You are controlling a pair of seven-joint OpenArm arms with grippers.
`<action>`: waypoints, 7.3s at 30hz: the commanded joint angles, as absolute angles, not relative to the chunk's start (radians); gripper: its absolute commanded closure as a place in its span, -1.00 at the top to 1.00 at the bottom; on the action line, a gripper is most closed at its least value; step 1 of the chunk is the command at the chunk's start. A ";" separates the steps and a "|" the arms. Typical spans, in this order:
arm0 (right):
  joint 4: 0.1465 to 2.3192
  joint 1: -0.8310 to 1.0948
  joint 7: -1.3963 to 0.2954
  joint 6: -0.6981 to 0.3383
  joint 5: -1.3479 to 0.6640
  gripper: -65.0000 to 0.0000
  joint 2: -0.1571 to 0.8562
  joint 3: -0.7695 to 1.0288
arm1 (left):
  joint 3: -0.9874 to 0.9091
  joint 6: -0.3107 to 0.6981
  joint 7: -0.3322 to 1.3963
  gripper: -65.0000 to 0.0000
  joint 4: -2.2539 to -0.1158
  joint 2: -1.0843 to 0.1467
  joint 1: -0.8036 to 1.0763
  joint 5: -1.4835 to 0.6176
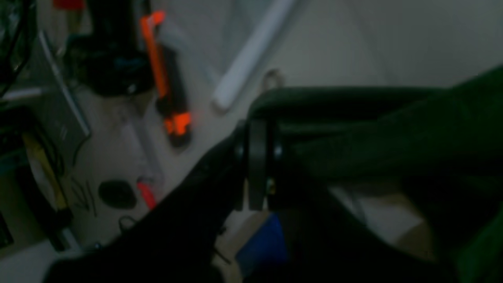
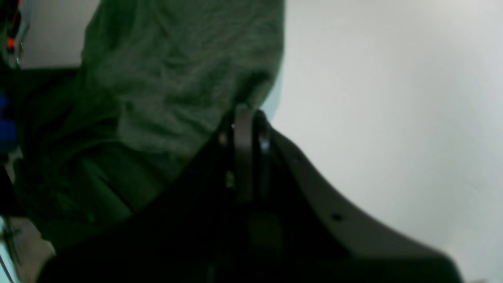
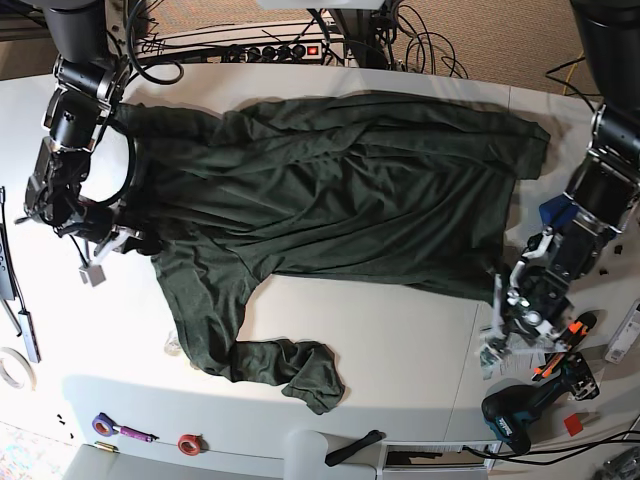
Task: Layout the t-shirt on the table in an organized manner, then fold the t-shirt properly
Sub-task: 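Pull the side edges apart with both grippers to widen the body, then release the side edges and move both grippers toward the shirt's shoulders, then grasp the shoulder corners of the green shirt with both grippers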
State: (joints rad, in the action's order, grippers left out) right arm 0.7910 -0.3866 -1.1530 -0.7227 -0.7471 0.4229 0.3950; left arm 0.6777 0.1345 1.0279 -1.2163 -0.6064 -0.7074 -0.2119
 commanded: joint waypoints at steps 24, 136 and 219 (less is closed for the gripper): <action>0.793 -0.387 -1.312 -0.698 -0.972 -1.00 0.446 0.758 | 0.585 0.090 0.802 -0.07 -1.228 -0.618 -0.745 -0.241; 0.793 -0.354 -1.317 -0.698 -1.006 -1.00 0.446 0.758 | 0.221 0.553 0.316 0.17 -0.636 -0.405 -0.739 -0.367; 1.143 -0.286 -1.396 -0.698 -1.484 -1.00 0.496 0.816 | -0.075 0.698 1.039 -1.00 -1.019 -0.483 -0.506 -1.110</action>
State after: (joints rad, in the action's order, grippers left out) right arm 1.1301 -0.2600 -1.4124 -0.6960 -1.4464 0.4759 0.8139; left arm -0.0669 0.6937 1.0546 -1.0061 -0.4660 -0.4759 -1.0851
